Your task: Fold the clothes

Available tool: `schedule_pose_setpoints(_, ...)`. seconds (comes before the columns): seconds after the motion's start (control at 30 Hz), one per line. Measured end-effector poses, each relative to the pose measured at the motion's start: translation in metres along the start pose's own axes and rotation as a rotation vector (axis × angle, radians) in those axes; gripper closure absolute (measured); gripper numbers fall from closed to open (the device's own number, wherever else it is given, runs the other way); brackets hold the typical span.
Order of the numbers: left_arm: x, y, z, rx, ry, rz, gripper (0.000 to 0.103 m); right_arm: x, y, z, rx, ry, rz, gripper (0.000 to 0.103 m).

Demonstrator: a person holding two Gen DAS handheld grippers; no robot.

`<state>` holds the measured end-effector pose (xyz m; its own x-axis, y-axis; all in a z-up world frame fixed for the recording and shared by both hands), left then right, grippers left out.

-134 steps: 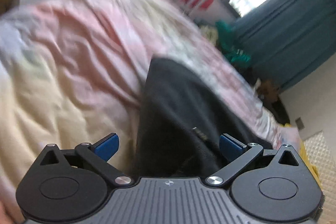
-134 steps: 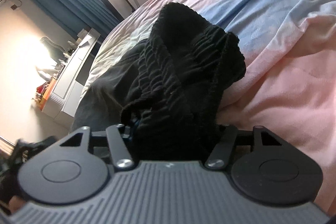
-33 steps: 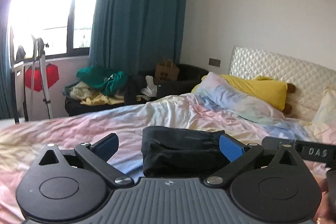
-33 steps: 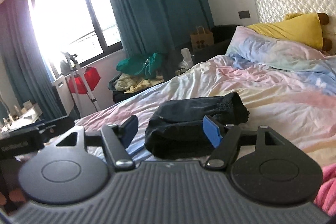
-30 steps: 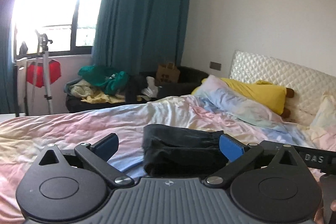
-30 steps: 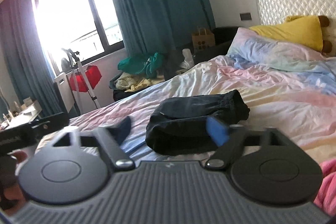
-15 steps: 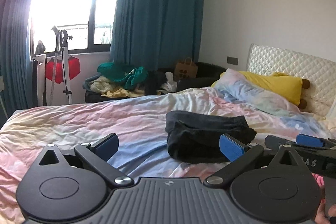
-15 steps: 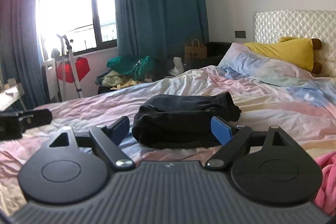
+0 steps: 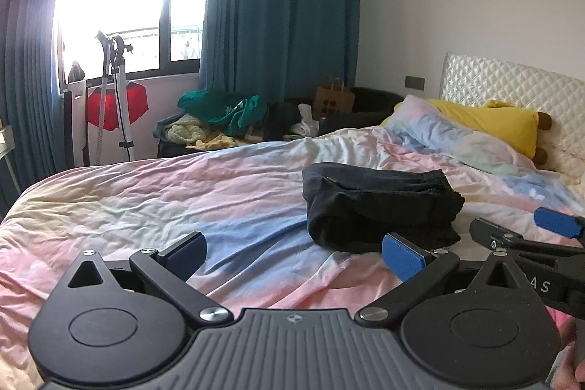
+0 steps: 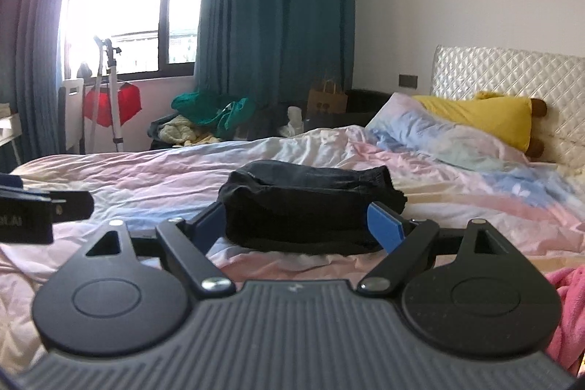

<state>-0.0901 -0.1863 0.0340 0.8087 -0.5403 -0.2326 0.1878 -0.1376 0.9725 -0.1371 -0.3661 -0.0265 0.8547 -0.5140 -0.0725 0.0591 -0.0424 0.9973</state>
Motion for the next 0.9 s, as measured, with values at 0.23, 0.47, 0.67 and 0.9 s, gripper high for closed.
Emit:
schedule_pose_setpoints(0.23,0.0028,-0.0043,0.0001,0.006,0.015,-0.011,0.0,0.0047,-0.002,0.008,0.057,0.008,-0.032,0.017)
schedule_pose_setpoints(0.47,-0.0001,-0.0063,0.0076,0.027,0.013,-0.008,0.0,0.0032,-0.0032,0.005,0.048,0.004,-0.045,0.017)
schedule_pose_setpoints(0.67,0.001,-0.0083,0.0059,0.023,0.024,-0.014,0.0,0.004,-0.0039,0.0048,0.047,0.006,-0.058,0.017)
schedule_pose_setpoints(0.9,-0.002,-0.0068,0.005,0.023,0.026,-0.002,0.0,0.0033,-0.004,0.0055,0.051,0.012,-0.058,0.017)
Point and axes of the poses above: each gripper's, at about its wrist camera, not at the fingertips, and x roughly the way its jaws point, z to its right, y to its top, the point moved 8 cm from there along x, roughly the way its jaws point, and after that the axes turned 10 degrees about z, right-handed, at the moved point
